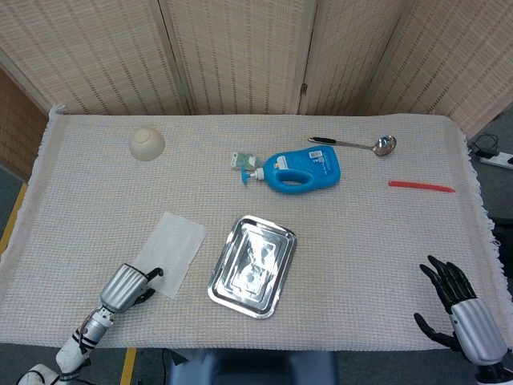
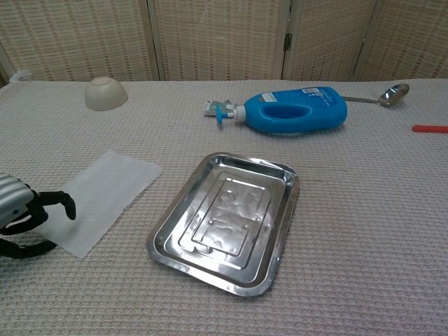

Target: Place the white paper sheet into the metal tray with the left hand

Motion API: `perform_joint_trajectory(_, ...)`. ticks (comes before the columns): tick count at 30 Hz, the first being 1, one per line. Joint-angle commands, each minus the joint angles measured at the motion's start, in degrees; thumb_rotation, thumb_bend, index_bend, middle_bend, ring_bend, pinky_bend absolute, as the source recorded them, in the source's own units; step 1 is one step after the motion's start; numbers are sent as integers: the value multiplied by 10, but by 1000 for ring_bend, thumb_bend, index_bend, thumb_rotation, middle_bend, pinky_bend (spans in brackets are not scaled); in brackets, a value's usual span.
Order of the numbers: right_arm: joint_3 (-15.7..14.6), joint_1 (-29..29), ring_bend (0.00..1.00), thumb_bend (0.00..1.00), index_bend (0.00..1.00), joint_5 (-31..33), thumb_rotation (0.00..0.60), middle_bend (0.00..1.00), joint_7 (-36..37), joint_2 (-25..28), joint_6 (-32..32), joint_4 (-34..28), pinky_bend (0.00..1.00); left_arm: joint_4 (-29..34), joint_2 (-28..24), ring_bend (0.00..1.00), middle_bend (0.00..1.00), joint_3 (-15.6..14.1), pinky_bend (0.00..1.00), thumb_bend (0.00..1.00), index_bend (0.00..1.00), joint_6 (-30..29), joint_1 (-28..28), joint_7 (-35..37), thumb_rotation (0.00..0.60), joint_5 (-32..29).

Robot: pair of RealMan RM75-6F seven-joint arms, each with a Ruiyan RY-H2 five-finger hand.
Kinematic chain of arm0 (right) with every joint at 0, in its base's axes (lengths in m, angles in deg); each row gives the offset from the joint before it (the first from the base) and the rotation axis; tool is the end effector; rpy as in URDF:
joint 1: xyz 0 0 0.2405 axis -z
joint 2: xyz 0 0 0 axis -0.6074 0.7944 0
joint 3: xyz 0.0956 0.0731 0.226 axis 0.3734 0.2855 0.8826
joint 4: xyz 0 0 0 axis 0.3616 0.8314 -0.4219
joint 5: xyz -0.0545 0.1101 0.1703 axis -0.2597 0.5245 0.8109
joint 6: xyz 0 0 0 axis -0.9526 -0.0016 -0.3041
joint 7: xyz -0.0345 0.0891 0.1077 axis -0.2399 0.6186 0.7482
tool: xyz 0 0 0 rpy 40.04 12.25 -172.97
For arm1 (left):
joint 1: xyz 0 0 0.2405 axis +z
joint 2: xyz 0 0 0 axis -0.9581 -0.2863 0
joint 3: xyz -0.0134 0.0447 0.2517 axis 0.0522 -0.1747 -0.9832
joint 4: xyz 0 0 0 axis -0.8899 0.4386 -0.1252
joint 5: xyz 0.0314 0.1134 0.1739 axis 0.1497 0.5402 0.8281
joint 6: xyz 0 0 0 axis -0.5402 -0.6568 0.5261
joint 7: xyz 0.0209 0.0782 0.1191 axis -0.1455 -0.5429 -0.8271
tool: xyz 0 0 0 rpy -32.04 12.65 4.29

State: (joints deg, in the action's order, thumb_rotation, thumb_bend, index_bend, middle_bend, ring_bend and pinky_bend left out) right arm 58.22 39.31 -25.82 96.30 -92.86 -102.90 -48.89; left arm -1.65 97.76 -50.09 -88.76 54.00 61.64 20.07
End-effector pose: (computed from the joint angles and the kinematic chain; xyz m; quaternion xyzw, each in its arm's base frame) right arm -0.2983 -0.1097 0.1495 0.6047 -0.4231 0.4804 0.4738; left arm -0.3119 0.2429 -0.0222 -0.7702 -0.2261 -0.4262 0.4171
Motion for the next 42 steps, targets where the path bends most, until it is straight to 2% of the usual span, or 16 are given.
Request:
perform_joint_trajectory(1, 1, 0, 0, 380, 0, 1, 600, 0, 0, 0, 1, 0, 0, -13, 10, 1000, 1000, 1, 1000, 246, 461, 0, -6, 10, 600, -4)
perform_joint_trajectory(6, 3, 0, 0, 379, 0, 4, 600, 0, 0, 0, 0, 0, 0, -36, 27, 1000, 1000, 0, 1000, 275, 531, -21, -11, 35, 600, -6)
perform_joint_trajectory(11, 3, 0, 0, 380, 0, 5, 600, 0, 0, 0, 0, 0, 0, -67, 46, 1000, 1000, 0, 1000, 424, 595, -50, -13, 57, 600, -7)
perform_joint_trajectory(16, 3, 0, 0, 381, 0, 4, 600, 0, -1, 0, -2, 0, 0, -89, 61, 1000, 1000, 5, 1000, 543, 580, -64, -14, 66, 600, -16)
perform_joint_trajectory(21, 2, 1, 0, 380, 0, 3, 600, 0, -2, 0, -3, 0, 0, -100, 65, 1000, 1000, 3, 1000, 607, 584, -61, -15, 69, 600, -21)
perform_joint_trajectory(30, -1, 1, 0, 381, 0, 0, 600, 0, -3, 1, -1, -3, 0, -90, 56, 1000, 1000, 9, 1000, 622, 583, -112, -20, 55, 600, -28)
perform_joint_trajectory(37, -7, 6, 0, 380, 0, -15, 600, 0, 2, 7, -16, -7, 0, -40, 43, 1000, 1000, -4, 1000, 622, 579, -161, -24, 11, 600, -9)
perform_joint_trajectory(42, -9, 14, 0, 380, 0, -27, 600, 0, 19, 18, -44, -9, 0, 3, 44, 1000, 1000, -16, 1000, 622, 572, -164, -38, -29, 600, 10)
